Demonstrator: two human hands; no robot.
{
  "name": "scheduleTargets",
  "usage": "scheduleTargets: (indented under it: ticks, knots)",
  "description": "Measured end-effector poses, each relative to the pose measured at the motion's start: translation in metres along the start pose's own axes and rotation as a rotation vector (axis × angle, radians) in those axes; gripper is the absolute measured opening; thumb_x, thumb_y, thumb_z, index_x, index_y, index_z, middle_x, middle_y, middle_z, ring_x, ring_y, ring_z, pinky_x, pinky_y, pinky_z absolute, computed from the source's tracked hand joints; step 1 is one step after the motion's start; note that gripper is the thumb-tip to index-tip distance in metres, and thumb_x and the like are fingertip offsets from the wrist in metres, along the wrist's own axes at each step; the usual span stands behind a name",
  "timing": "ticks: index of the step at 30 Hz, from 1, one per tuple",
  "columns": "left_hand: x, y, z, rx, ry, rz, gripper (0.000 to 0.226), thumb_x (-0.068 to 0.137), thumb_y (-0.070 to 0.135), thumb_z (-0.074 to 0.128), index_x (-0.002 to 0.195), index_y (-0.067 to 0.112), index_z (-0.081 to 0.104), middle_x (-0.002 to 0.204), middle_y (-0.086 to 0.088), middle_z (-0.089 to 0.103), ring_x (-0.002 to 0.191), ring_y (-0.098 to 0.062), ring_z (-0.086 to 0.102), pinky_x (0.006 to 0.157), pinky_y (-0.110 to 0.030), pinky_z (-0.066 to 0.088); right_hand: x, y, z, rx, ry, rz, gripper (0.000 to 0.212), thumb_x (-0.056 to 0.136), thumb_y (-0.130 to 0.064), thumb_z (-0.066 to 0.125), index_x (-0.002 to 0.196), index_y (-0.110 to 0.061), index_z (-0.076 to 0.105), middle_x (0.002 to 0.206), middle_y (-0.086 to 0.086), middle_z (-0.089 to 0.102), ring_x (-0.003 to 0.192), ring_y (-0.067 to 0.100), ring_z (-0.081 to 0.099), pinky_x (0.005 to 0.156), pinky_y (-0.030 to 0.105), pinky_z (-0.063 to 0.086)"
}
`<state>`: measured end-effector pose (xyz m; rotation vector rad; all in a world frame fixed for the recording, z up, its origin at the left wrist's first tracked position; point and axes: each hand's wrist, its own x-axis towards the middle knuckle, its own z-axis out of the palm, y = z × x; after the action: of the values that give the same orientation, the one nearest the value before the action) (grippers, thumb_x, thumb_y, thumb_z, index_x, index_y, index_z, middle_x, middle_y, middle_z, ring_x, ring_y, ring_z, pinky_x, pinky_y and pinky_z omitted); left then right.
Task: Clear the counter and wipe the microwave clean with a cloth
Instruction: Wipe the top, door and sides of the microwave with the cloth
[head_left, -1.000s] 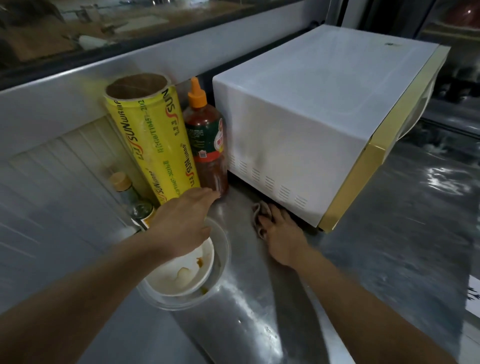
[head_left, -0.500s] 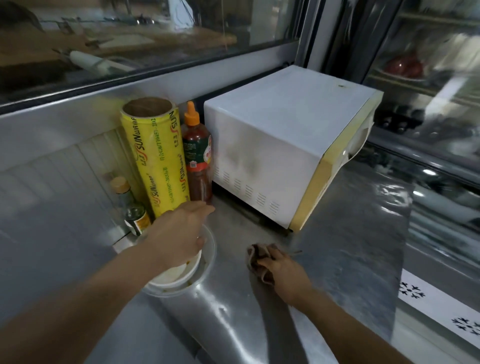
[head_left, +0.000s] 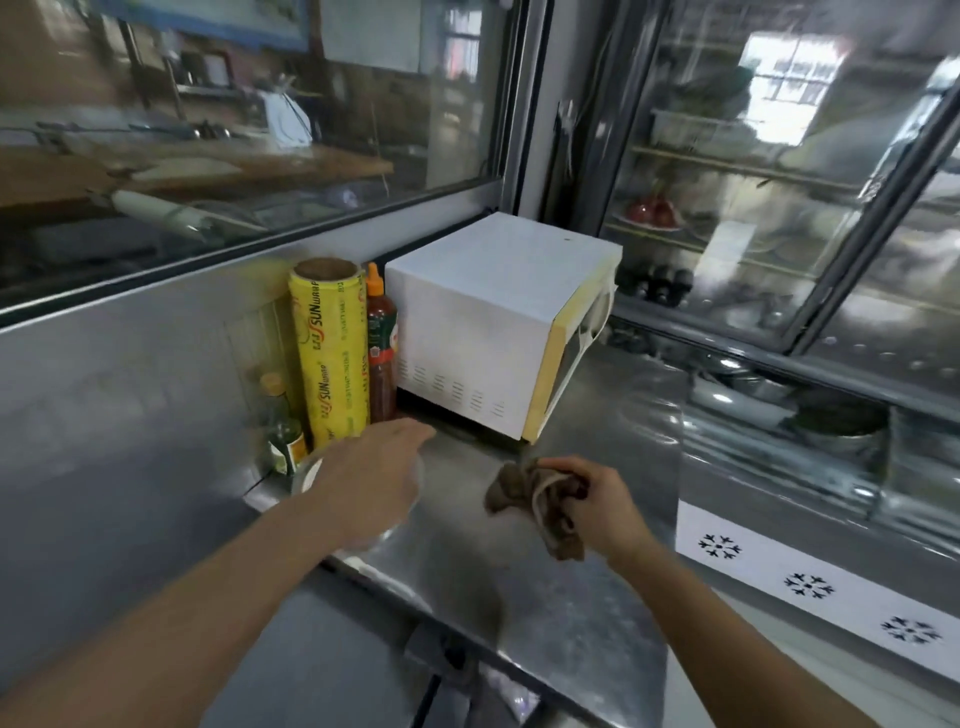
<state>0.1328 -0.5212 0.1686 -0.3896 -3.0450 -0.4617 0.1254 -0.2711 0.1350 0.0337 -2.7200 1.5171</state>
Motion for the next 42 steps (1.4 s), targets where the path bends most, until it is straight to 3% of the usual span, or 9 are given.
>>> scheduleTargets:
  ticks: [4, 10, 17, 22, 27, 31, 34, 36, 42]
  knots:
    - [-0.041, 0.017, -0.01, -0.074, -0.037, -0.008, 0.062, 0.085, 0.031, 0.06, 0.141, 0.03, 0.033, 0.142, 0.006, 0.043, 0.129, -0.016, 0.042, 0.104, -0.032, 0.035, -0.045, -0.04, -0.005, 0.257, 0.09, 0.031, 0.048, 0.075, 0.025, 0.046, 0.091, -0.014, 0.07, 0.083, 0.001, 0.068, 0.074, 0.005, 0.064, 0.069, 0.017, 0.053]
    - [-0.088, 0.036, -0.025, -0.04, -0.11, 0.028, 0.041, 0.085, 0.031, 0.061, 0.12, 0.03, 0.041, 0.118, 0.0, 0.058, 0.113, -0.023, 0.053, 0.095, -0.042, 0.043, -0.09, -0.067, -0.012, 0.396, 0.157, 0.146, 0.043, 0.081, 0.021, 0.044, 0.094, -0.012, 0.068, 0.091, 0.012, 0.069, 0.082, 0.024, 0.063, 0.076, 0.037, 0.053]
    - [-0.093, 0.027, -0.036, -0.069, -0.084, 0.039, 0.044, 0.084, 0.029, 0.063, 0.124, 0.03, 0.045, 0.119, 0.0, 0.059, 0.11, -0.02, 0.054, 0.093, -0.04, 0.047, -0.103, -0.057, -0.01, 0.357, 0.163, 0.197, 0.045, 0.083, 0.02, 0.043, 0.09, -0.016, 0.069, 0.082, 0.004, 0.068, 0.077, 0.018, 0.064, 0.058, 0.022, 0.052]
    - [-0.071, 0.008, -0.023, -0.072, -0.115, -0.024, 0.054, 0.086, 0.033, 0.06, 0.135, 0.032, 0.038, 0.135, 0.006, 0.049, 0.124, -0.019, 0.045, 0.101, -0.039, 0.042, -0.071, -0.036, 0.006, 0.315, 0.131, 0.217, 0.047, 0.084, 0.018, 0.045, 0.081, -0.023, 0.067, 0.081, 0.002, 0.068, 0.077, 0.017, 0.064, 0.058, 0.021, 0.05]
    - [-0.028, -0.012, -0.004, -0.088, -0.099, -0.094, 0.052, 0.084, 0.032, 0.06, 0.132, 0.032, 0.039, 0.13, 0.006, 0.052, 0.119, -0.017, 0.048, 0.098, -0.036, 0.043, -0.013, -0.016, 0.027, 0.33, 0.095, 0.174, 0.043, 0.081, 0.021, 0.044, 0.083, -0.014, 0.068, 0.083, 0.004, 0.068, 0.073, 0.013, 0.065, 0.056, 0.015, 0.049]
    - [0.01, -0.027, 0.018, -0.099, -0.082, -0.159, 0.05, 0.084, 0.034, 0.059, 0.13, 0.033, 0.04, 0.131, 0.008, 0.051, 0.118, -0.016, 0.048, 0.096, -0.029, 0.041, 0.048, 0.006, 0.046, 0.314, 0.01, 0.185, 0.026, 0.088, 0.011, 0.045, 0.098, -0.003, 0.064, 0.091, 0.01, 0.06, 0.075, 0.018, 0.061, 0.072, 0.026, 0.051]
    - [0.039, -0.037, 0.031, -0.087, -0.058, -0.177, 0.059, 0.084, 0.035, 0.06, 0.137, 0.033, 0.033, 0.14, 0.01, 0.043, 0.126, -0.015, 0.042, 0.103, -0.03, 0.037, 0.097, 0.03, 0.067, 0.016, 0.014, 0.1, 0.029, 0.088, 0.002, 0.05, 0.109, -0.015, 0.062, 0.087, 0.001, 0.054, 0.063, -0.001, 0.057, 0.06, 0.009, 0.044]
    - [0.057, -0.044, 0.037, -0.05, -0.048, -0.183, 0.06, 0.086, 0.034, 0.059, 0.139, 0.033, 0.031, 0.141, 0.01, 0.042, 0.128, -0.014, 0.04, 0.105, -0.03, 0.035, 0.124, 0.044, 0.082, -0.044, 0.047, 0.061, 0.038, 0.087, 0.0, 0.052, 0.115, -0.023, 0.062, 0.098, -0.005, 0.059, 0.077, -0.008, 0.054, 0.067, 0.004, 0.041]
    - [0.095, -0.053, 0.05, -0.02, -0.024, -0.18, 0.056, 0.085, 0.03, 0.06, 0.136, 0.031, 0.036, 0.136, 0.012, 0.048, 0.124, -0.012, 0.045, 0.101, -0.032, 0.039, 0.183, 0.09, 0.129, -0.402, -0.205, -0.048, 0.047, 0.084, -0.009, 0.056, 0.13, -0.006, 0.049, 0.137, 0.013, 0.044, 0.125, 0.031, 0.042, 0.102, 0.029, 0.036]
